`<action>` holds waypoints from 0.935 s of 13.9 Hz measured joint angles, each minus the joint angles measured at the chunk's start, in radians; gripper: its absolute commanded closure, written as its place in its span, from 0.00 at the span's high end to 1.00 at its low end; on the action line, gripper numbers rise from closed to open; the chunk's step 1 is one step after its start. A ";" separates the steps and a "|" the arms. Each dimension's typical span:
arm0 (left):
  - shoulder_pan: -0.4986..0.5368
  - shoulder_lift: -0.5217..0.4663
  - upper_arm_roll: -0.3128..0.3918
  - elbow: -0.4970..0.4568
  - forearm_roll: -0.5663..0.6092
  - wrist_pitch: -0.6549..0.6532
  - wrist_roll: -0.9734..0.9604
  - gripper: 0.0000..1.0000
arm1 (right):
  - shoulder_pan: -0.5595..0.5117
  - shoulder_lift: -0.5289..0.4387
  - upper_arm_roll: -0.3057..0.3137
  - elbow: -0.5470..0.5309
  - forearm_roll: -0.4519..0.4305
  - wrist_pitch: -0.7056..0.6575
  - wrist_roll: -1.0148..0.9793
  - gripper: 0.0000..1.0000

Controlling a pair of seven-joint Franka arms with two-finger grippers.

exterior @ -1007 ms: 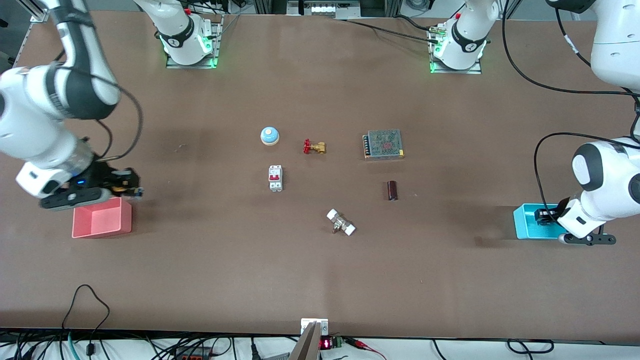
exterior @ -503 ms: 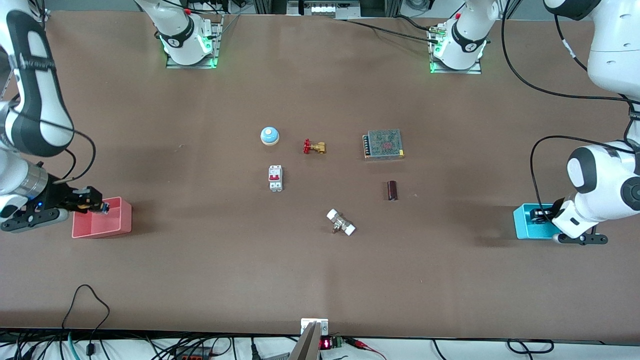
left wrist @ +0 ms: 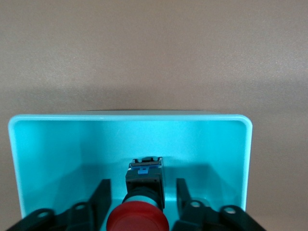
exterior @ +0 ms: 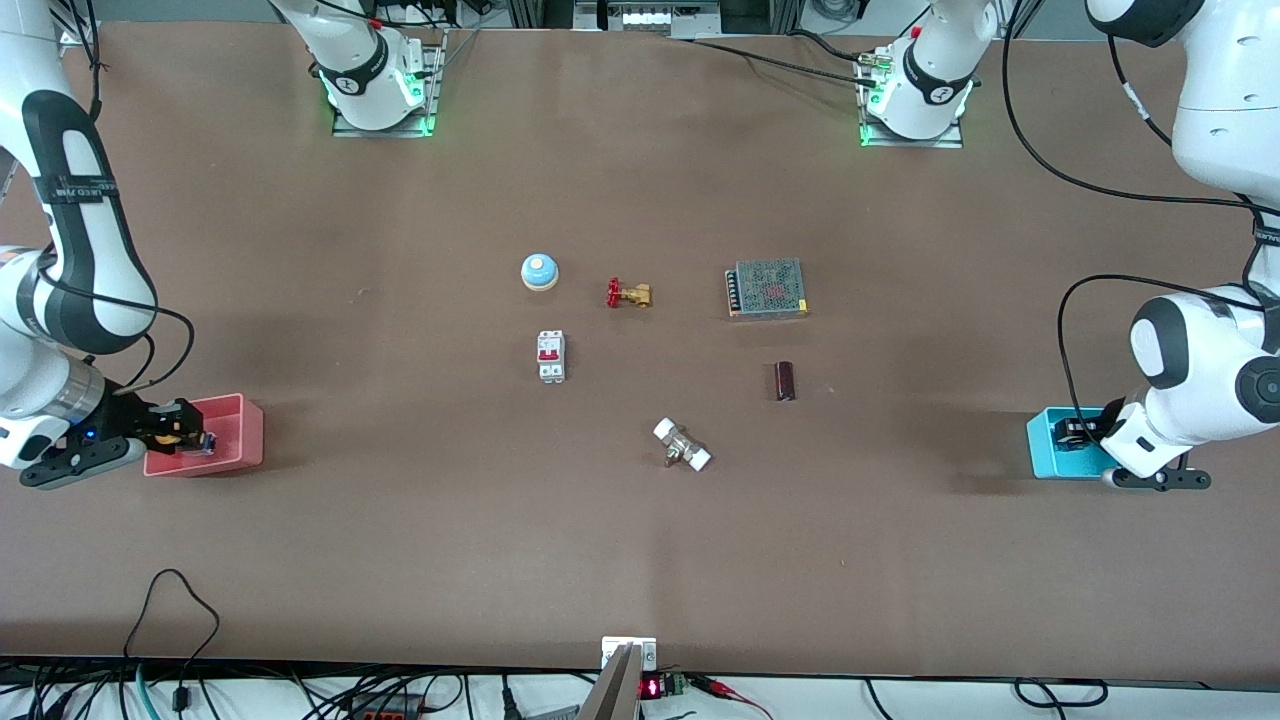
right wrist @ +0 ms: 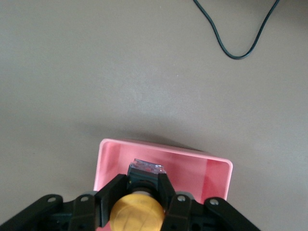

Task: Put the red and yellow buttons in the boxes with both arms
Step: 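Lower the yellow button into the pink box while the left gripper lowers red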

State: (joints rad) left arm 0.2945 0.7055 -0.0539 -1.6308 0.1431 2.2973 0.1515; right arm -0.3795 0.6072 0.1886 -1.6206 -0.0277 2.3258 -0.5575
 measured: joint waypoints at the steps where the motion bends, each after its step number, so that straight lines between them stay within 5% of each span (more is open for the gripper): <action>1: 0.000 0.000 0.000 0.002 0.000 0.000 0.000 0.94 | -0.001 0.011 -0.001 0.000 -0.004 0.013 -0.004 0.19; 9: 0.000 -0.075 -0.009 0.041 0.000 -0.096 0.001 0.98 | -0.009 0.063 -0.006 -0.010 -0.053 0.018 -0.051 0.20; 11: -0.002 -0.129 -0.021 0.044 0.000 -0.164 0.001 0.98 | -0.011 0.071 -0.007 -0.017 -0.053 0.018 -0.054 0.25; 13: -0.004 -0.191 -0.046 0.046 0.000 -0.244 0.000 0.98 | -0.011 0.074 -0.007 -0.019 -0.054 0.019 -0.055 0.43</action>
State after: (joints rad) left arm 0.2906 0.5143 -0.0999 -1.5847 0.1430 2.0530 0.1519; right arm -0.3906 0.6816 0.1818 -1.6399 -0.0812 2.3444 -0.6124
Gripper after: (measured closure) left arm 0.018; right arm 0.648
